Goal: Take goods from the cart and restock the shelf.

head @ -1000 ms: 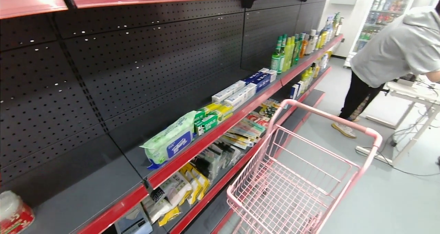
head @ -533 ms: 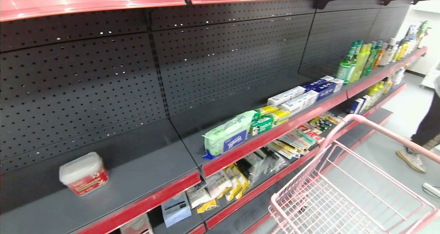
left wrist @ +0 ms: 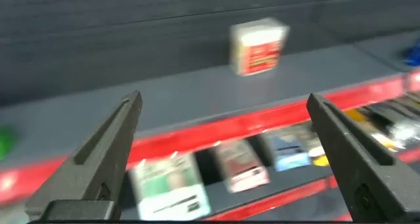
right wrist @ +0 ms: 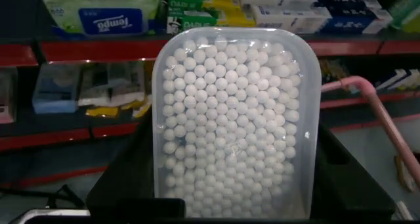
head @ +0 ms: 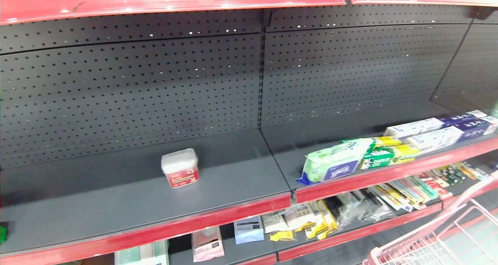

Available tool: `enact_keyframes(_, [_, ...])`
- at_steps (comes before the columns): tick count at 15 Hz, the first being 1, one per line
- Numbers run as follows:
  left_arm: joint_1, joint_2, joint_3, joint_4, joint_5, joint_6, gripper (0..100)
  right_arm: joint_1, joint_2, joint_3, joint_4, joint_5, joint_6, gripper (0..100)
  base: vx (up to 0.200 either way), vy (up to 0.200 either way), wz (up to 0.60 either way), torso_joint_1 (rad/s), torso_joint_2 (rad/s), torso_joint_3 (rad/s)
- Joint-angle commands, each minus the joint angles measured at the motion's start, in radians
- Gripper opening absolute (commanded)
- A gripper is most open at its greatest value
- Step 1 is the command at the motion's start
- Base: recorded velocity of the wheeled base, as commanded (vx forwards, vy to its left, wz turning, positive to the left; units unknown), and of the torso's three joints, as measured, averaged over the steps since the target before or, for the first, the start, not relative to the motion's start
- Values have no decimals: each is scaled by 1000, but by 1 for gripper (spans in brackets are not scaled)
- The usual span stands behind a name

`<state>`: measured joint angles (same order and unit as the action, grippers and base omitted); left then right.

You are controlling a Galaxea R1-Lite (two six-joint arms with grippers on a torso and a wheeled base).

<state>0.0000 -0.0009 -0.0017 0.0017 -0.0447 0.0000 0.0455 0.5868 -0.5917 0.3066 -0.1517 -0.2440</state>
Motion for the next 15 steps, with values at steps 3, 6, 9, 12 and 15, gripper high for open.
enact_keyframes(3, [0, 1, 0, 0, 0, -2, 100, -1, -68, 30, 2, -3, -20, 0, 0, 0, 400, 2, -2, 2])
enact_keyframes(6, [0, 1, 0, 0, 0, -2, 100, 2, -160, 72, 3, -2, -66, 0, 0, 0, 0, 0, 0, 0])
enact_keyframes(9, [0, 1, 0, 0, 0, 2, 100, -3, -277, 125, 0, -11, -63, 0, 0, 0, 0, 0, 0, 0])
enact_keyframes(12, [-2, 13, 0, 0, -1, 3, 100, 5, -417, 173, 2, -3, -61, 0, 0, 0, 0, 0, 0, 0])
enact_keyframes(15, [-3, 18, -1, -2, -26, 46, 100, 27, -469, 190, 6, 0, -47, 0, 0, 0, 0, 0, 0, 0])
